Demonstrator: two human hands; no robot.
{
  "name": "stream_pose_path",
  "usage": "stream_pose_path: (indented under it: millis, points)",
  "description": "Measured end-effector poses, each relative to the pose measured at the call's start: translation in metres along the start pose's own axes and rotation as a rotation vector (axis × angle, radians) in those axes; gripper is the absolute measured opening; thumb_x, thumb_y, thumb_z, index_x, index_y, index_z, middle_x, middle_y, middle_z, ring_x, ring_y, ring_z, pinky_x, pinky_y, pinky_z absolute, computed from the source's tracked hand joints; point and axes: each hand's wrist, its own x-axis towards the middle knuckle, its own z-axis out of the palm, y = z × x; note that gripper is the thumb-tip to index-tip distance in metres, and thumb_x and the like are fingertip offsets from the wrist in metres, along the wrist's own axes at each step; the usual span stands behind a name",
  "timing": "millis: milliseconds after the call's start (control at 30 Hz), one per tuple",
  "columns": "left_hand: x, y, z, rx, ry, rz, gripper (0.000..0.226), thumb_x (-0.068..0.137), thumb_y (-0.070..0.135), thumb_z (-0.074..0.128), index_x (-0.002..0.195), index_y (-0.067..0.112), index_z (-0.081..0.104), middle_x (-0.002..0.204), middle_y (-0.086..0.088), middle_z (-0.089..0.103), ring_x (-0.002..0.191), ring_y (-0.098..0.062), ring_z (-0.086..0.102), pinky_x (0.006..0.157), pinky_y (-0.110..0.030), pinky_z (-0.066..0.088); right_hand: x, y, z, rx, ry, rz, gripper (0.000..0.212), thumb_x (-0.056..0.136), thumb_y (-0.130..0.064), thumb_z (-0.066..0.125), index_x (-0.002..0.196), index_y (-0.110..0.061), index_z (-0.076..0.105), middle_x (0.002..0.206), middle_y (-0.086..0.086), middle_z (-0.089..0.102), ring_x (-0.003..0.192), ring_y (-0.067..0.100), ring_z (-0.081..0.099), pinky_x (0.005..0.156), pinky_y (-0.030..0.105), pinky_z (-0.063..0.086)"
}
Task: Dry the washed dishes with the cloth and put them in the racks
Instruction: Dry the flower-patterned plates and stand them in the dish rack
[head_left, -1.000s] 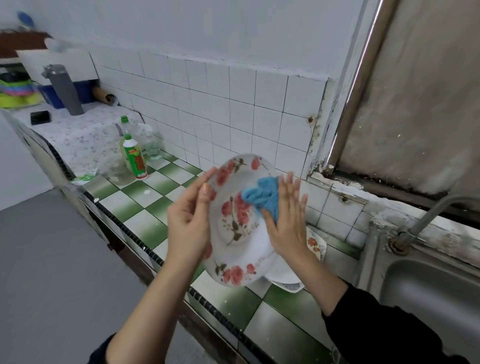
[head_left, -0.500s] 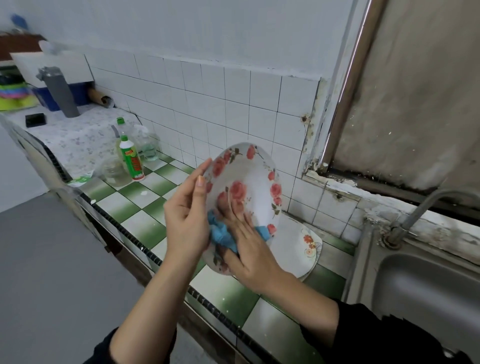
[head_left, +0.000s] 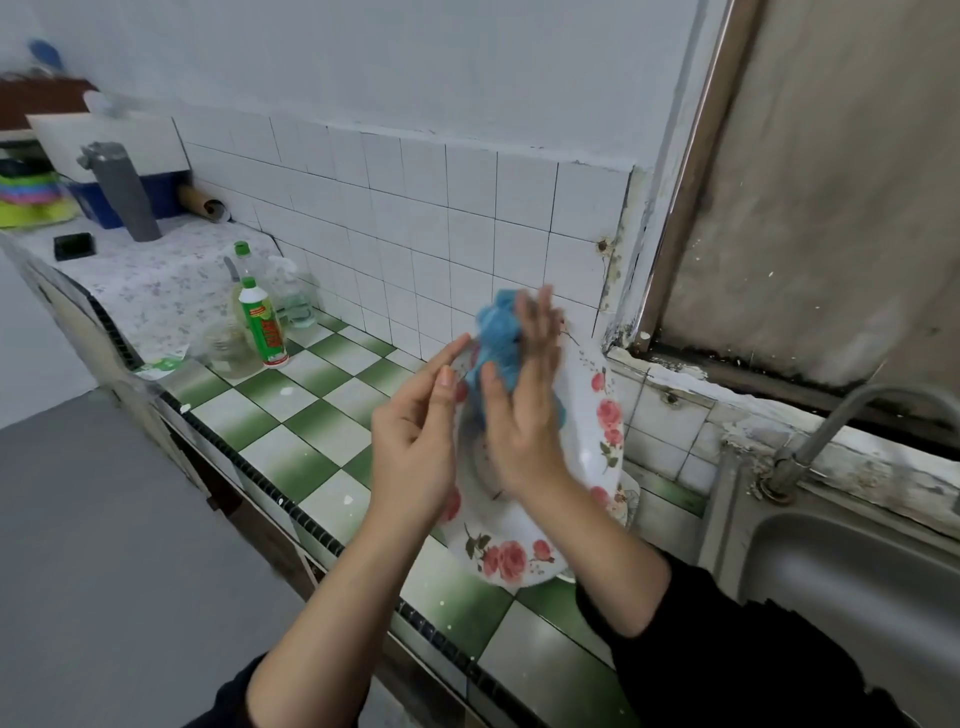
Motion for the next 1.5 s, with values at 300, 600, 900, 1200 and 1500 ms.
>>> stream_pose_path:
  millis: [300, 600, 900, 1200, 1500]
  points:
    - [0.015, -0.011, -0.022, -0.078, 0.267, -0.124, 0.029, 0.104, 0.014, 0.040, 0.116, 0.024, 0.065, 0.107, 0.004, 0.073, 0.101, -0.013, 0.069, 0.089, -0.031, 0.056, -0.078, 0.006, -0.013, -0.184, -0.478, 0.001, 0.053, 0.095, -0.049, 0.034, 0.145, -0.054, 0.018, 0.160, -0.024, 0.013, 0.149, 0.001, -0.003, 0.124, 0.045, 0.000]
    - [0.009, -0.004, -0.014, -0.010, 0.099, -0.019, 0.030, 0.103, 0.012, 0.041, 0.125, 0.016, 0.062, 0.109, 0.013, 0.070, 0.102, 0.006, 0.064, 0.080, -0.009, 0.048, 0.005, 0.064, -0.044, -0.407, 0.012, 0.230, 0.067, 0.093, -0.052, 0.025, 0.154, -0.034, 0.003, 0.159, -0.009, -0.020, 0.147, 0.017, -0.024, 0.121, 0.051, -0.008]
    - [0.013, -0.014, -0.014, -0.144, 0.165, -0.108, 0.031, 0.103, 0.005, 0.040, 0.119, 0.014, 0.064, 0.095, 0.004, 0.075, 0.090, -0.003, 0.069, 0.078, -0.017, 0.054, -0.045, -0.014, 0.007, -0.176, -0.383, -0.005, 0.059, 0.098, -0.048, 0.020, 0.151, -0.037, -0.004, 0.160, -0.020, -0.012, 0.147, 0.000, -0.017, 0.124, 0.035, -0.001]
    - [0.007, -0.001, -0.026, -0.030, 0.081, 0.024, 0.030, 0.102, 0.009, 0.042, 0.125, 0.018, 0.058, 0.092, 0.030, 0.070, 0.093, 0.010, 0.064, 0.077, -0.006, 0.047, -0.008, 0.044, -0.019, -0.648, -0.045, 0.240, 0.067, 0.093, -0.064, 0.008, 0.147, -0.038, -0.022, 0.155, -0.005, -0.034, 0.144, 0.019, -0.032, 0.116, 0.046, -0.019]
    - [0.028, -0.001, -0.041, -0.103, -0.002, -0.014, 0.027, 0.102, 0.010, 0.045, 0.118, 0.019, 0.064, 0.100, 0.018, 0.073, 0.102, 0.000, 0.066, 0.083, -0.015, 0.052, -0.059, 0.023, 0.013, -0.434, -0.372, -0.177, 0.067, 0.101, -0.042, 0.031, 0.151, -0.043, -0.012, 0.163, -0.014, -0.007, 0.151, 0.011, -0.007, 0.122, 0.052, 0.007]
